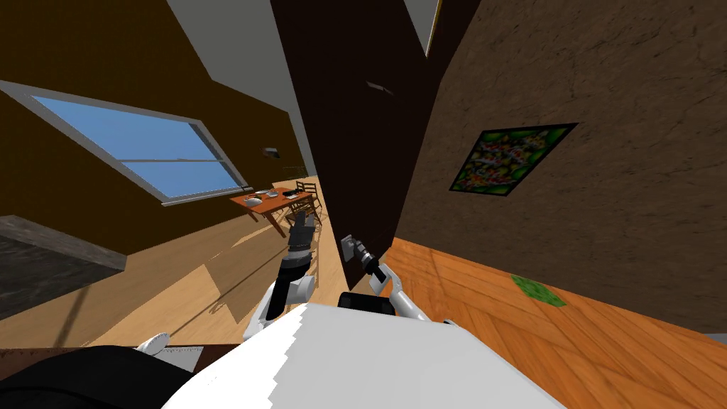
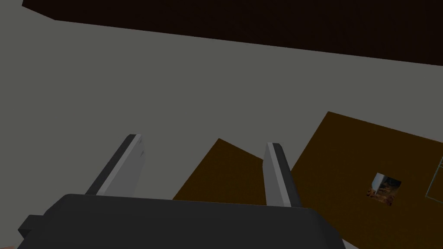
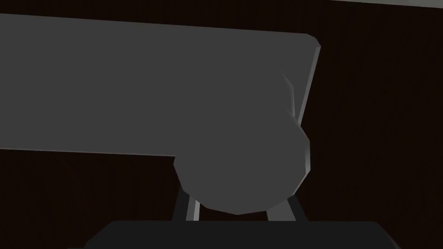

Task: Push the door open

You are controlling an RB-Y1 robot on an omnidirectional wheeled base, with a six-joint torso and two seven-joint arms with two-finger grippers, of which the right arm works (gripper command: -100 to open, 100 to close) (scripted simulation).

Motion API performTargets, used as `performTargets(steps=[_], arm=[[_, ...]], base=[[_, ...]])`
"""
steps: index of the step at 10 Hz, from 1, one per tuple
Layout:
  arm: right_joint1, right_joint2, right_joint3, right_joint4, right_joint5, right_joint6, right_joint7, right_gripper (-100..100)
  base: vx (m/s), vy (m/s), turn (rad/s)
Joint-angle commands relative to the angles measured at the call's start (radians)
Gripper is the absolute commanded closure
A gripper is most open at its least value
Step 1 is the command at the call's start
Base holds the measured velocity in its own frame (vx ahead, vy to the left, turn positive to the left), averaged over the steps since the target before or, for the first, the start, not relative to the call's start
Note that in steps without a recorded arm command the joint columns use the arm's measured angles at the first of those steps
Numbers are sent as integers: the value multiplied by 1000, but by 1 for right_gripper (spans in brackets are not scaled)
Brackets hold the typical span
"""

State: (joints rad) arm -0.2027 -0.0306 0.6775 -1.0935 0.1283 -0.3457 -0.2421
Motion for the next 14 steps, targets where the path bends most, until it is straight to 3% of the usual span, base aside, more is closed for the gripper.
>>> performTargets(steps=[1,2,3,7,9,10,14], arm=[[18,10,-27,-16,24,10,-1,100],[28,20,-40,-22,37,14,-1,100],[24,-6,-20,-27,29,11,-8,-100],[31,-18,3,-48,30,18,-21,-100],[37,-8,23,-67,31,24,-32,-100],[37,-12,17,-64,31,25,-28,-100],[31,-23,5,-51,31,20,-20,-100]], base=[[114,217,-126],[133,219,-131],[-58,15,-67],[-180,-169,-2],[-235,-181,-22],[-112,-81,6],[102,112,21]])
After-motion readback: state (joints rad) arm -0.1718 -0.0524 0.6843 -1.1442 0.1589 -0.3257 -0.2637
